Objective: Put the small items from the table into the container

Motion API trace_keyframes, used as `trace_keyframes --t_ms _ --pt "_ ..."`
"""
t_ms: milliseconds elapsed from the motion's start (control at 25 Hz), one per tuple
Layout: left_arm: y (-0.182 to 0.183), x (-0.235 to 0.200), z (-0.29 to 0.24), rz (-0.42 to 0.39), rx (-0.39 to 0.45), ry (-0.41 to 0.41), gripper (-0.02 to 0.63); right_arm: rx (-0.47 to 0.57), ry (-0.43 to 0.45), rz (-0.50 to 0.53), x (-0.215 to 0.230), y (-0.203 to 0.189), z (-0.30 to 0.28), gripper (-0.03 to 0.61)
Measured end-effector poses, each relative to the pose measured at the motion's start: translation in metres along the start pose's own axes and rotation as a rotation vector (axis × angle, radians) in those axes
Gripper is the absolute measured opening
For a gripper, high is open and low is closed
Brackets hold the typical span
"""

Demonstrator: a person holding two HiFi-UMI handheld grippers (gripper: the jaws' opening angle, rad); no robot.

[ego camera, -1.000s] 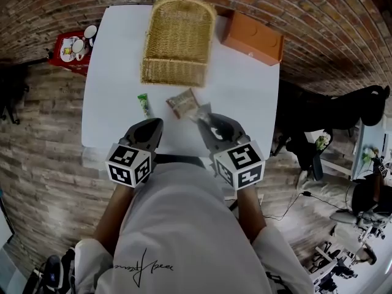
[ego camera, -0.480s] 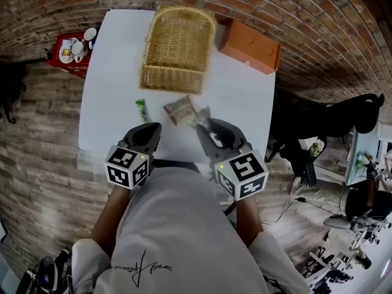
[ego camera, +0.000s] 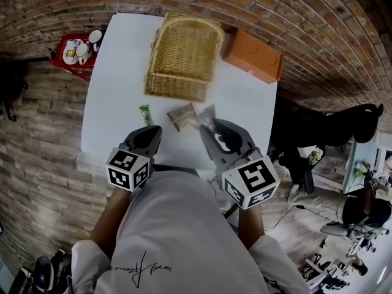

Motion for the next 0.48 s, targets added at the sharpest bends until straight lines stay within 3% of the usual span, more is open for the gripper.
trace_keyframes --t_ms 480 --pt "0.005 -0.005 0.0 0.007 0.003 -0.015 0.009 0.032 -0.01 0.034 0.006 0.031 -0.008 0.1"
Point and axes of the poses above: the fingertips, and each gripper's own axes: z backward along the fingers, x to its right, y out of its top, the point moved 2 cm from there along z, backward along the fingers, and after that the axes turned 5 degrees about y, right-handed, at the moved point
